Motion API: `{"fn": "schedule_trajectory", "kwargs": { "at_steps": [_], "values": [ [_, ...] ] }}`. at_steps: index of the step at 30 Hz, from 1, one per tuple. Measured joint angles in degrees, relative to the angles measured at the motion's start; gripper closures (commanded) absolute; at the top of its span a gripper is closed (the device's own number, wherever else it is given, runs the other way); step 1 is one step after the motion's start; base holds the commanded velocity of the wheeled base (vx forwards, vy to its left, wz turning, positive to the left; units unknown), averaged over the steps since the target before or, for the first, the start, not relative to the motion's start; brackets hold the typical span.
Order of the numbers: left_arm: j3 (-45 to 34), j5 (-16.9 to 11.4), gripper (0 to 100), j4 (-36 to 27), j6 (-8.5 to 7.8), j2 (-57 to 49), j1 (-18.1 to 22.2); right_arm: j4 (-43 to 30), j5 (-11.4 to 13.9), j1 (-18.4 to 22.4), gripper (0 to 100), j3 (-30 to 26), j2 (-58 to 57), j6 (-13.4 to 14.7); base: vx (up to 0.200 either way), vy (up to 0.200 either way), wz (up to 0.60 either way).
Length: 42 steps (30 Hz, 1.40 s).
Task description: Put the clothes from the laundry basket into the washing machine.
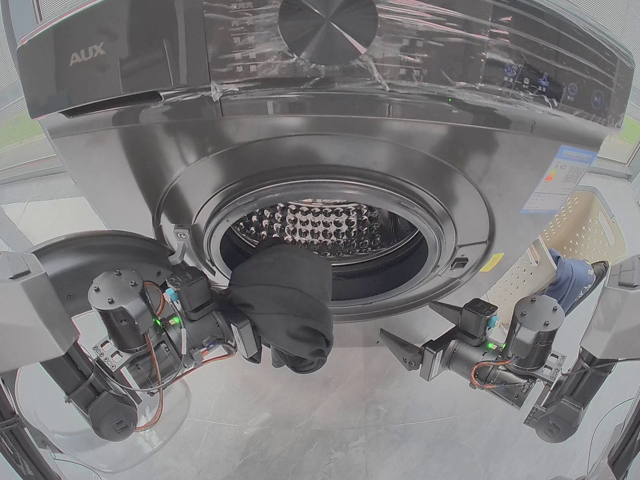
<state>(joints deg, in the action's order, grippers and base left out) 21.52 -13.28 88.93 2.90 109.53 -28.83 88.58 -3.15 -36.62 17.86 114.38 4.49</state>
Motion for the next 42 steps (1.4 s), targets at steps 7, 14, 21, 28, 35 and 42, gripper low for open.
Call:
{"fn": "schedule_trajectory", "kwargs": {
  "at_steps": [7, 14, 21, 28, 35, 42],
  "values": [
    [0.01, 0.0, 100, 0.07, -0.3, 0.8, -0.38, -0.01, -0.02, -0.41, 0, -0.34, 0.02, 0.07, 0.0, 0.0, 0.0],
    [0.76, 0.39, 100, 0.0, -0.22, 1.05, -1.27, -0.01, -0.13, -1.74, 0, -0.33, -0.05, 0.09, 0.0, 0.0, 0.0],
    [6.92, 3.43, 100, -0.2, 0.35, 4.55, -4.55, -0.01, -0.2, -2.82, 0, -0.28, -0.3, 0.13, 0.0, 0.0, 0.0],
    [16.69, 6.11, 100, -0.3, 0.82, 10.78, -5.97, 0.0, -0.18, -3.12, 0, -0.34, -0.49, 0.18, 0.0, 0.0, 0.0],
    [28.06, 8.33, 100, -1.38, 0.95, 17.7, -6.21, -0.01, -0.11, -3.15, 0, -0.39, -0.57, 0.18, 0.0, 0.0, 0.0],
    [39.6, 10.17, 100, -7.06, 1.28, 23.63, -5.97, 0.0, -0.09, -3.1, 0, -0.44, -0.55, 0.18, 0.0, 0.0, 0.0]
  ]
}}
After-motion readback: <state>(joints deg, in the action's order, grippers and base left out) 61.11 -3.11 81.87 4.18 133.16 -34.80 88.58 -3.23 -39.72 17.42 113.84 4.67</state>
